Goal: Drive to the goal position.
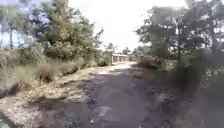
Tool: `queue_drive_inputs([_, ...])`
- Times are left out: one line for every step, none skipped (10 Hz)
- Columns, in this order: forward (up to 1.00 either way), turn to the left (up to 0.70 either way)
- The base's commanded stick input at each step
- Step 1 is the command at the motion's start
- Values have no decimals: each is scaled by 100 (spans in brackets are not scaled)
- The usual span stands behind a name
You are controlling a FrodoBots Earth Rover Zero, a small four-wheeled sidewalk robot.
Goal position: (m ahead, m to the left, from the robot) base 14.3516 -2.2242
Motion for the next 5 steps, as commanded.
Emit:
queue_drive_inputs([85, 0])
queue_drive_inputs([85, 0])
queue_drive_inputs([85, 0])
queue_drive_inputs([85, 0])
queue_drive_inputs([85, 0])
